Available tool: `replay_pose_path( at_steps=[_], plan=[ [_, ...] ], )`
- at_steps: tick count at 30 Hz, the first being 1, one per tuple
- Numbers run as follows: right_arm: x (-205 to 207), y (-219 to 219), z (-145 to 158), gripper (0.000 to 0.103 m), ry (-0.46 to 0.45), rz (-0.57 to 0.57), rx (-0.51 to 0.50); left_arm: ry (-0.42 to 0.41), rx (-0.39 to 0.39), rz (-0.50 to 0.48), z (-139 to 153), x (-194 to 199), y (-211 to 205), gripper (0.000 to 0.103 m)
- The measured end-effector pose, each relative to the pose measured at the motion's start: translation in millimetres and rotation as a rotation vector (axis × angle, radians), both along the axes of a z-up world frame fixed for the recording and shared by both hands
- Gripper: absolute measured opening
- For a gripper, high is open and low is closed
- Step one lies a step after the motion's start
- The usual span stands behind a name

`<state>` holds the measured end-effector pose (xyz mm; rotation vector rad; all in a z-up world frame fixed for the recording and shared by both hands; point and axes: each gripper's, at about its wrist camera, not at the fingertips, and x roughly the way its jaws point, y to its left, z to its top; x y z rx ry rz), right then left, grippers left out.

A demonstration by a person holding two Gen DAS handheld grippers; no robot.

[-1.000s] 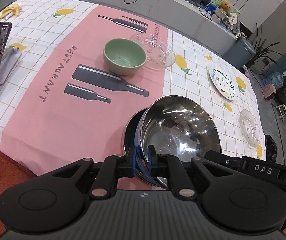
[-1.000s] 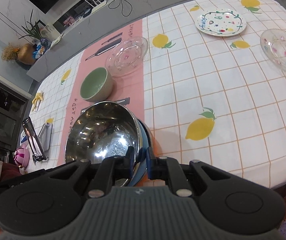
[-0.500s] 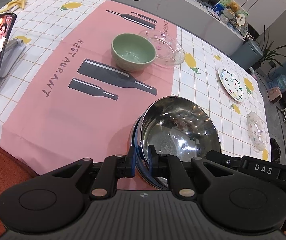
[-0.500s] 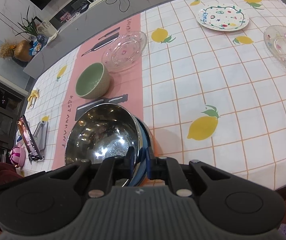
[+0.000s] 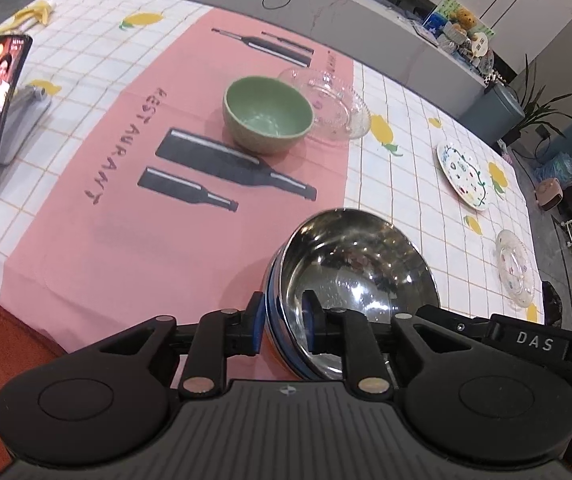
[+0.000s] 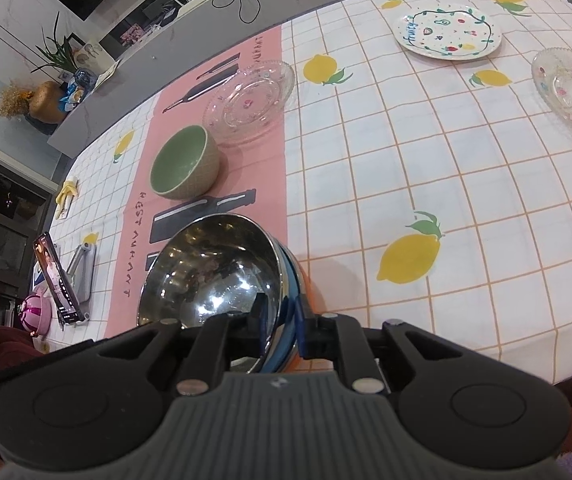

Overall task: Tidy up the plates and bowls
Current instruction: 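Open the grippers and release the orange bowl rim, then move the grippers to the pale green bowl and close on its rim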

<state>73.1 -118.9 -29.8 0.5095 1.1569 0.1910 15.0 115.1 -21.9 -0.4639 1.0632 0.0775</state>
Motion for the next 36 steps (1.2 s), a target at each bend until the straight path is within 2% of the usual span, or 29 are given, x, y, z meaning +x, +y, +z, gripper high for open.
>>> replay_pose_path(
  at_steps=[5,15,22,30,36],
  plan=[
    [0,-3,7,0.035,-0.028,-0.001,-0.006,-0.026,-0.014,-0.022,6,4,3,0.038],
    [24,9,24,0.038,-0.086,0.04,-0.034,-0.064,0.051,-0.08,21,29,10,0.039],
    [58,30,30,0.038,-0.1,0.107,-0.061,-0.051,0.07,-0.091,19,59,28,0.039],
    [111,61,17,0.038,-0.043,0.209,-0.113,-0.058,0.103,-0.136,13,93,49,0.039],
    [152,81,3,0.038,0.006,0.244,-0.137,-0.071,0.112,-0.128,5,123,68,0.039]
  ],
)
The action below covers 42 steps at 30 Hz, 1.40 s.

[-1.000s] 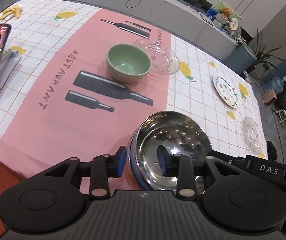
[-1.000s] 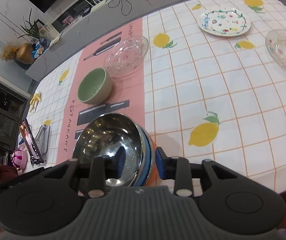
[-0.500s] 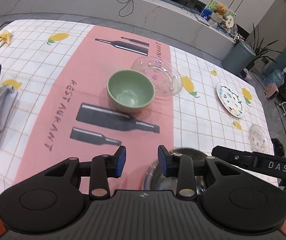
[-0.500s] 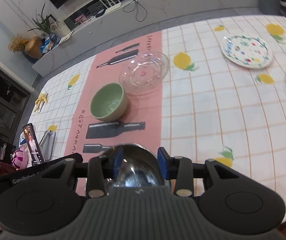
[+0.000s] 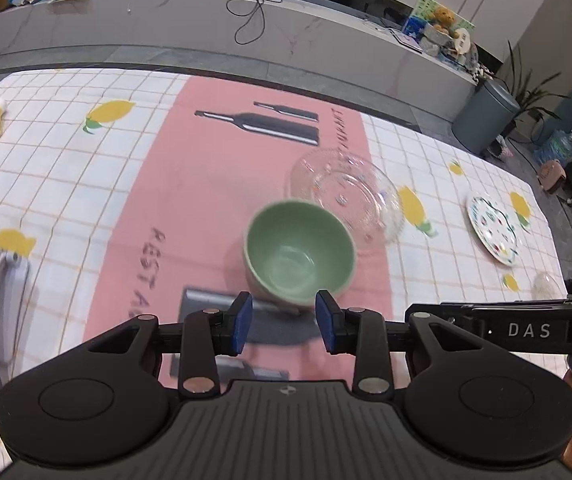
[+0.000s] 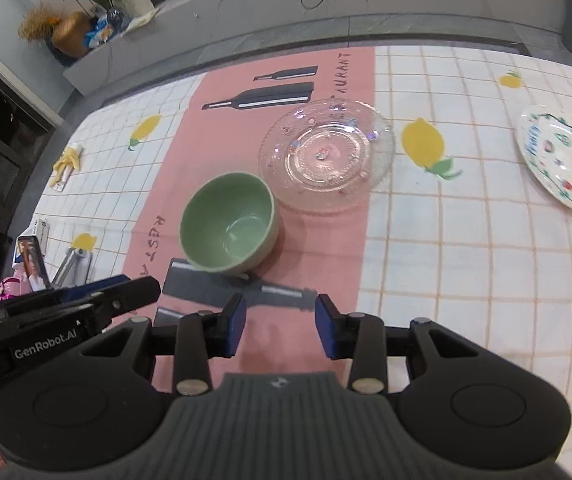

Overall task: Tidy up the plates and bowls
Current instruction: 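Move the grippers to the pale green bowl and close on its rim, then carry the green bowl and lower it into the stacked steel bowls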

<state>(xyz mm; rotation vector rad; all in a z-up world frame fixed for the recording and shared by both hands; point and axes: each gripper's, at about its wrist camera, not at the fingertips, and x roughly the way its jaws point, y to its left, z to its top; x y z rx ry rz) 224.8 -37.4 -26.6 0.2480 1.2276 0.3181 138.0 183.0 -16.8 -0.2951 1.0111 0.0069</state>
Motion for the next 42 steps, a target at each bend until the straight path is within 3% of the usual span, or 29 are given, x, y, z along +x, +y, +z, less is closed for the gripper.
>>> replay_pose_path(
  at_steps=[11,16,20,28,36,42],
  plan=[
    [61,33,-30,0.032,0.087,0.011,-0.038,0.082,-0.04,0.027,-39,52,21,0.039],
    [75,43,-47,0.029,0.127,0.019,-0.04,0.126,-0.068,0.033,-57,63,22,0.031],
    [81,48,-58,0.02,0.149,0.017,-0.049,0.144,-0.077,0.042,-64,67,23,0.022],
    [86,48,-69,0.009,0.168,0.0,-0.039,0.162,-0.059,0.064,-68,69,23,0.01],
    [82,44,-66,0.008,0.181,-0.024,-0.026,0.153,-0.049,0.089,-61,64,20,0.009],
    [68,37,-46,0.008,0.153,-0.02,-0.013,0.135,-0.047,0.1,-40,52,13,0.009]
  ],
)
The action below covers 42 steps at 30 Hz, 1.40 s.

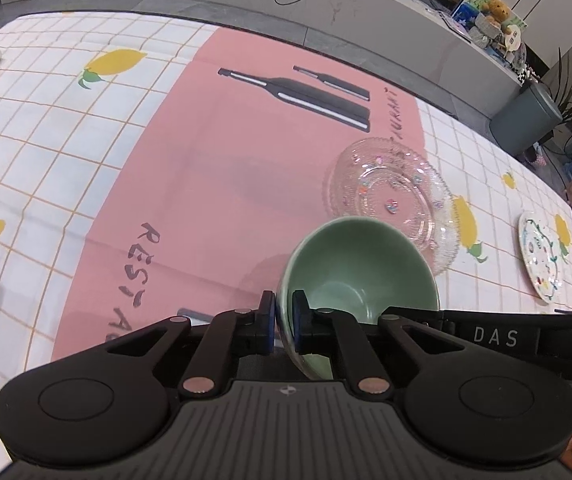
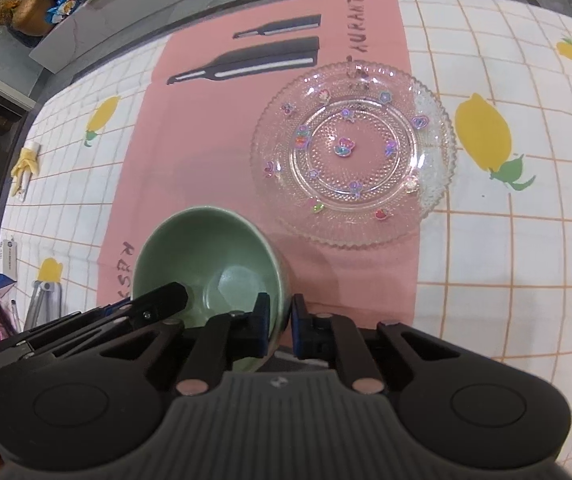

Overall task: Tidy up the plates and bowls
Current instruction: 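Carry the green bowl and lower it into the stacked steel bowls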

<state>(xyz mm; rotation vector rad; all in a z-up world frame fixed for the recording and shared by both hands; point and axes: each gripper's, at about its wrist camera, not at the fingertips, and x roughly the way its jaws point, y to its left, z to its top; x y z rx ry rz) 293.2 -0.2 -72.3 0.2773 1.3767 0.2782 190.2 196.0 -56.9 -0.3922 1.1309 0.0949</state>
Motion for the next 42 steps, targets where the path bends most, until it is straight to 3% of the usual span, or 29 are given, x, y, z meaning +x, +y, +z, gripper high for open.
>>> replay_pose_path(
  at_steps=[14,21,30,42],
  plan=[
    [-92,-51,83,0.009,-0.192,-0.023,0.085,-0.186,-0.009,-0.006,78,-77,-47,0.009],
    [-151,-75,111,0.009,-0.287,-0.07,0.105,-0.247,-0.023,-0.026,97,-116,-72,0.009],
    [-196,-98,113,0.009,-0.273,-0.127,0.168,-0.241,-0.032,-0.056,98,-147,-89,0.009],
    [-222,-105,81,0.009,-0.191,-0.129,0.149,-0.141,-0.008,-0.097,72,-165,-104,0.009]
  ],
)
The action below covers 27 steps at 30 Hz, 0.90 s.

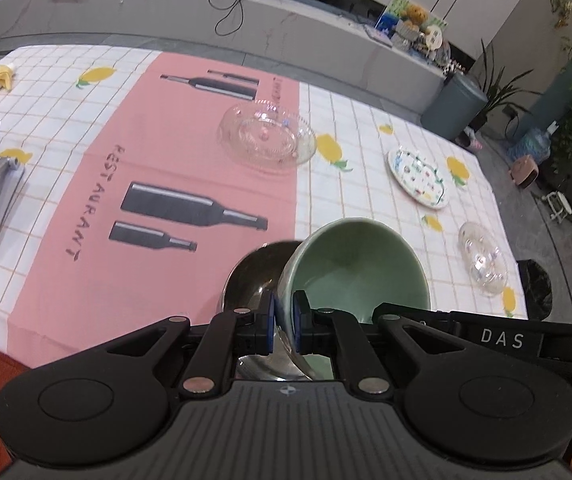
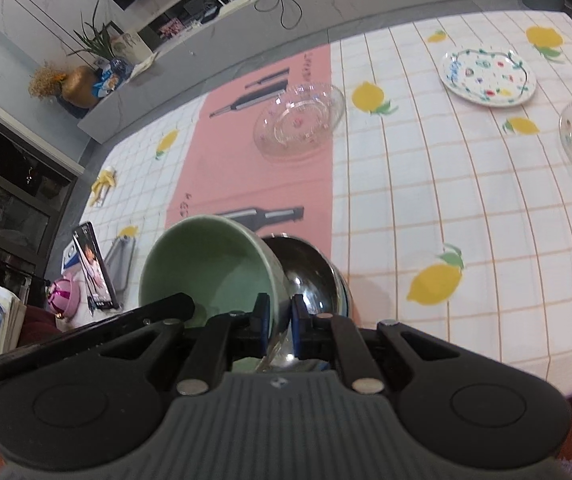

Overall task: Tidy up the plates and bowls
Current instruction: 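Carry the green bowl and lower it into the stacked steel bowls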

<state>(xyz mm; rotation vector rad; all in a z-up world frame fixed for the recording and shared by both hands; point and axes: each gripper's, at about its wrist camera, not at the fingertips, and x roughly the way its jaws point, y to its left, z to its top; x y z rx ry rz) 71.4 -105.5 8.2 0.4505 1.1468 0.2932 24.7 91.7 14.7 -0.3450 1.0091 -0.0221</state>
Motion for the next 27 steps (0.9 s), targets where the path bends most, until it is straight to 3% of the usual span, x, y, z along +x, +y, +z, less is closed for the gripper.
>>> replay_pose_path(
  at_steps=[8,27],
  plan=[
    [0,7,-11,0.008,0.019,0.026,-0.031,0.035,0.072,-0.031,-9,-3,-9,0.009],
    [16,17,-34,0.008,0.069,0.042,-0.113,0.107,0.151,-0.079,-31,18,-17,0.01]
  ],
)
